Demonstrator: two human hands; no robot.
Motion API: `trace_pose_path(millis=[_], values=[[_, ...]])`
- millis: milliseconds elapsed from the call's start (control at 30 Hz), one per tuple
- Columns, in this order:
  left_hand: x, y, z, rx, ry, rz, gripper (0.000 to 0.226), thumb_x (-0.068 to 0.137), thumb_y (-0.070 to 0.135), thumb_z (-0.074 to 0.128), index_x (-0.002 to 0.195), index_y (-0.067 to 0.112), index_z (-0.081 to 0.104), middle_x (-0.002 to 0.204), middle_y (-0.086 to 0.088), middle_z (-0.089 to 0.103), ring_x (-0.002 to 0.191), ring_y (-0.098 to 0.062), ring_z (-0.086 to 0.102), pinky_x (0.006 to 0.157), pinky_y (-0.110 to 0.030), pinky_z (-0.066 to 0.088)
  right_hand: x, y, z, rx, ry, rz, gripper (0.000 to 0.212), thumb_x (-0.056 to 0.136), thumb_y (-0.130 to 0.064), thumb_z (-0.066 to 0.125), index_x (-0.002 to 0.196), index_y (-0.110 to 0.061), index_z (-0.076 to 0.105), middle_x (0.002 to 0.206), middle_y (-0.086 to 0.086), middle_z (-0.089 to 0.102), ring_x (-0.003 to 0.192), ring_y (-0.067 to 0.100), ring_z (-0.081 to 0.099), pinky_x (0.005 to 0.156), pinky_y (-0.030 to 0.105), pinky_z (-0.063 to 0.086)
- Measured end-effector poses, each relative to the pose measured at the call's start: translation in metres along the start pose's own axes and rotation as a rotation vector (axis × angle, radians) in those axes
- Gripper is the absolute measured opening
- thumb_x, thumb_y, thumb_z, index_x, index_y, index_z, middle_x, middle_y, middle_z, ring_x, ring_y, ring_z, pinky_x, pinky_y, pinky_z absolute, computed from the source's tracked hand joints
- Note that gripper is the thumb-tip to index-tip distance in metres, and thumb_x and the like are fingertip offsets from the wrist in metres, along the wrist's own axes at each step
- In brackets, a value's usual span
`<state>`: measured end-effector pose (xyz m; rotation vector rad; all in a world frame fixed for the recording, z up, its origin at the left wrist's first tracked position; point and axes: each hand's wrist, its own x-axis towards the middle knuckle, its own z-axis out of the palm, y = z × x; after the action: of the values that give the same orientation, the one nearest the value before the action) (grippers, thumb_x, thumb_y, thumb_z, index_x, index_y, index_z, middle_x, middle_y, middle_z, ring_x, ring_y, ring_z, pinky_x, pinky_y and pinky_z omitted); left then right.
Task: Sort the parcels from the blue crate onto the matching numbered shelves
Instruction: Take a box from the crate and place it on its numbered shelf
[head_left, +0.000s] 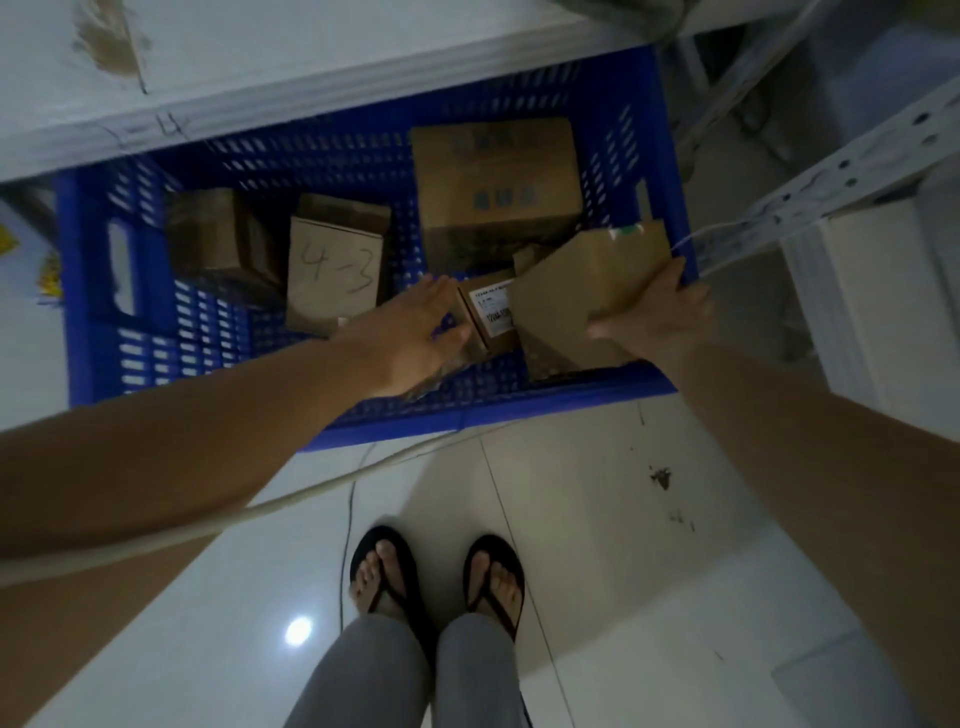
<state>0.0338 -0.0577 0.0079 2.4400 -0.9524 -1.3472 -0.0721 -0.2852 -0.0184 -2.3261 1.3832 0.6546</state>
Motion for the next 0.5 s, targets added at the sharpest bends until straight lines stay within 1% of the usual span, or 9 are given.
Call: trace_pose_path(millis=[67,133,167,200,267,333,367,433,500], values=[[-0.009,0.003,0.007,-0.225,-0.014,-0.069,0.063,0.098,0.049,0.029,0.15,0.029,0.0,0.159,0.005,0.0,0.147,-0.013,0.002,0.119,-0.033,0.009,-0.012,-0.002,-0.005,0.027,0.002,0.056,0.129,0.059,-0.055,0.079,0.151,-0.01,0.001,0.152,0.022,0.017,0.141,0.036,0.019,0.116,0.045,0.019],[-0.025,0.017,0.009,-0.579,-0.035,-0.149,0.06,0.098,0.045,0.031,0.15,0.025,0.009,0.158,0.003,0.011,0.146,-0.017,0.01,0.117,-0.033,0.012,-0.037,-0.004,-0.011,0.148,0.038,0.046,0.122,0.053,-0.05,0.083,0.147,-0.012,0.014,0.146,0.018,0.025,0.135,0.036,0.028,0.113,0.048,0.027],[-0.036,0.026,0.007,-0.775,-0.048,-0.202,0.059,0.098,0.043,0.032,0.15,0.021,0.015,0.157,0.002,0.016,0.146,-0.018,0.014,0.116,-0.032,0.013,-0.055,-0.005,-0.015,0.217,0.087,-0.005,0.119,0.05,-0.046,0.084,0.144,-0.014,0.018,0.141,0.016,0.027,0.131,0.036,0.032,0.11,0.05,0.031],[-0.046,0.034,0.003,-0.956,-0.07,-0.264,0.059,0.097,0.044,0.035,0.149,0.019,0.021,0.156,-0.001,0.021,0.144,-0.02,0.021,0.116,-0.034,0.016,-0.075,-0.004,-0.022,0.246,0.169,-0.108,0.118,0.047,-0.042,0.085,0.143,-0.016,0.021,0.137,0.014,0.029,0.128,0.034,0.035,0.107,0.051,0.035],[-0.072,0.048,-0.016,-1.213,-0.136,-0.381,0.071,0.086,0.057,0.042,0.146,0.021,0.031,0.149,-0.009,0.037,0.134,-0.029,0.04,0.109,-0.042,0.033,-0.12,-0.003,-0.043,0.165,0.34,-0.442,0.118,0.043,-0.037,0.087,0.142,-0.015,0.026,0.132,0.012,0.033,0.121,0.032,0.039,0.103,0.053,0.039],[-0.104,0.063,-0.048,-1.385,-0.205,-0.39,0.075,0.077,0.068,0.045,0.136,0.022,0.046,0.135,-0.014,0.053,0.118,-0.034,0.055,0.096,-0.048,0.047,-0.162,-0.002,-0.07,-0.007,0.524,-0.777,0.114,0.045,-0.033,0.088,0.141,-0.013,0.03,0.128,0.012,0.036,0.12,0.031,0.039,0.107,0.054,0.033],[-0.121,0.073,-0.066,-1.464,-0.223,-0.376,0.074,0.076,0.071,0.045,0.129,0.021,0.054,0.129,-0.015,0.057,0.114,-0.034,0.058,0.092,-0.05,0.049,-0.181,-0.002,-0.086,-0.078,0.621,-0.91,0.112,0.047,-0.032,0.089,0.141,-0.013,0.031,0.125,0.012,0.037,0.119,0.029,0.04,0.11,0.052,0.029],[-0.161,0.094,-0.102,-1.58,-0.235,-0.344,0.078,0.07,0.076,0.047,0.121,0.019,0.062,0.126,-0.016,0.061,0.113,-0.035,0.059,0.09,-0.051,0.05,-0.215,-0.004,-0.121,-0.146,0.843,-1.085,0.101,0.056,-0.03,0.088,0.139,-0.015,0.033,0.12,0.011,0.042,0.116,0.027,0.045,0.111,0.049,0.028],[-0.208,0.117,-0.139,-1.642,-0.253,-0.264,0.079,0.062,0.076,0.054,0.12,0.024,0.063,0.124,-0.013,0.063,0.115,-0.037,0.058,0.089,-0.055,0.049,-0.239,-0.011,-0.16,-0.169,1.032,-1.207,0.074,0.075,-0.023,0.076,0.136,-0.018,0.036,0.117,0.009,0.046,0.113,0.024,0.05,0.113,0.045,0.026]])
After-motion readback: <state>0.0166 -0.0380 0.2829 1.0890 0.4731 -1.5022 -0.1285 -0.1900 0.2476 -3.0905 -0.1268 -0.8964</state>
